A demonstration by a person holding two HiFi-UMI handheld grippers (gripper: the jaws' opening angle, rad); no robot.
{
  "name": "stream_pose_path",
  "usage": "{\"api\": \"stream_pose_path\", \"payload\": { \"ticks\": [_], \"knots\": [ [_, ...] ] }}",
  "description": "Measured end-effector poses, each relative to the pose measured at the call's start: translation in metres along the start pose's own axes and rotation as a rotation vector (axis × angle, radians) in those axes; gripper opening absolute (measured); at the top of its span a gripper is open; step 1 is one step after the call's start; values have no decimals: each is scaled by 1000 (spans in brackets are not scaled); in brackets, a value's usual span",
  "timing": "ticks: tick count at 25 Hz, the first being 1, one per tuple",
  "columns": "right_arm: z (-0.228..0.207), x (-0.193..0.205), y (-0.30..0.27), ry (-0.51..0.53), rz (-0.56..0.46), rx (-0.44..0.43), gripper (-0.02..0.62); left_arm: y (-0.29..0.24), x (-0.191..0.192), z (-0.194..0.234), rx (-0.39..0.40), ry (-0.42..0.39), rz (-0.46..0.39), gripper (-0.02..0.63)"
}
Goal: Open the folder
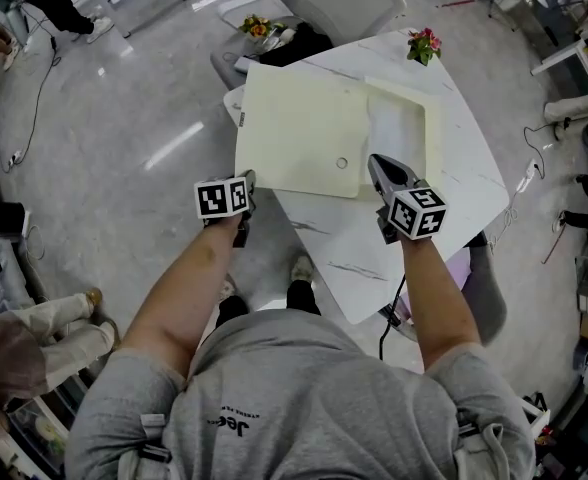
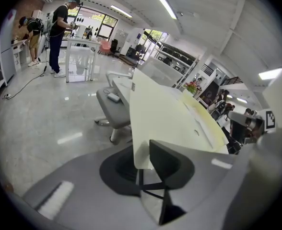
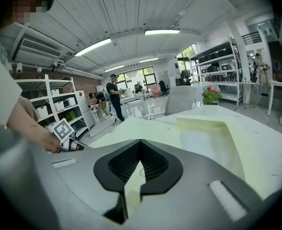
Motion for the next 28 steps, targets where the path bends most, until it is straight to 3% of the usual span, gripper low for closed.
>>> {"api": "stream_pose_path", "payload": {
  "ticks": [28],
  "knots": [
    [-3,-2,21,41,-9,26,2,5,10,-6,-31,-24,5,112]
  ]
}}
Point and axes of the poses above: the fingertips, and each gripper's own axes: y backward along the fingers, z to its left, x out of its underside, the point moved 4 cm from there along y, backward along the fingers, and after that the axes turned 3 degrees about z, right-handed, at the moved point
